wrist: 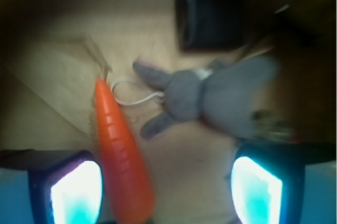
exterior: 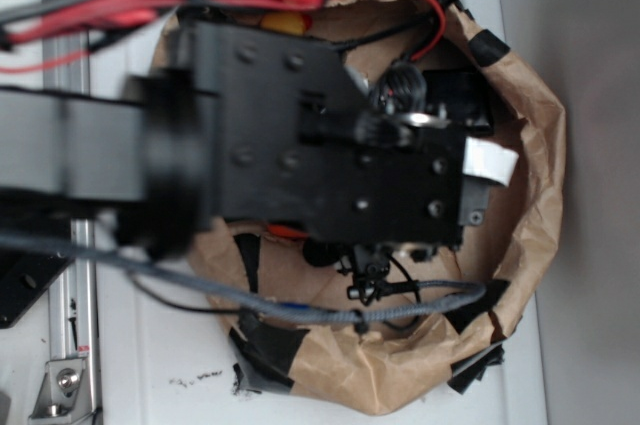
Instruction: Grab the carrot.
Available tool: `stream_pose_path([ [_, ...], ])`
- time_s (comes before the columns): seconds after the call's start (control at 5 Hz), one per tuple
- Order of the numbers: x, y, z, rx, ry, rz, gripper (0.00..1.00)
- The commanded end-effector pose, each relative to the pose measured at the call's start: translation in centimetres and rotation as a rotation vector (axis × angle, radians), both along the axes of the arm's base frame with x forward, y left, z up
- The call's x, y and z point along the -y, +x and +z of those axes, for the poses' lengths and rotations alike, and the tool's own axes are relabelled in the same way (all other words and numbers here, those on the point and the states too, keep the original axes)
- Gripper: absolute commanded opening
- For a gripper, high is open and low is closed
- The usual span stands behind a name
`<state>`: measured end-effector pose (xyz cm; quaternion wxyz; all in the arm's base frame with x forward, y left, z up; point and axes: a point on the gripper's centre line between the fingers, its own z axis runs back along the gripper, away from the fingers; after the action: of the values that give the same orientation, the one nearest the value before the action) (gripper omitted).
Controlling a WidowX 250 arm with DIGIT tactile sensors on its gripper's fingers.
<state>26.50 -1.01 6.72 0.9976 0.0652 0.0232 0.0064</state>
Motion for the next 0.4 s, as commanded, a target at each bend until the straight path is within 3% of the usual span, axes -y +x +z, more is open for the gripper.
stream_pose_path([
  [0.0, 3.73, -4.65, -5.98, -0.105, -0.084, -0.209, 1.0],
  [0.2, 3.9, -5.65, -6.24, -0.107, -0.011, -0.231, 0.0],
])
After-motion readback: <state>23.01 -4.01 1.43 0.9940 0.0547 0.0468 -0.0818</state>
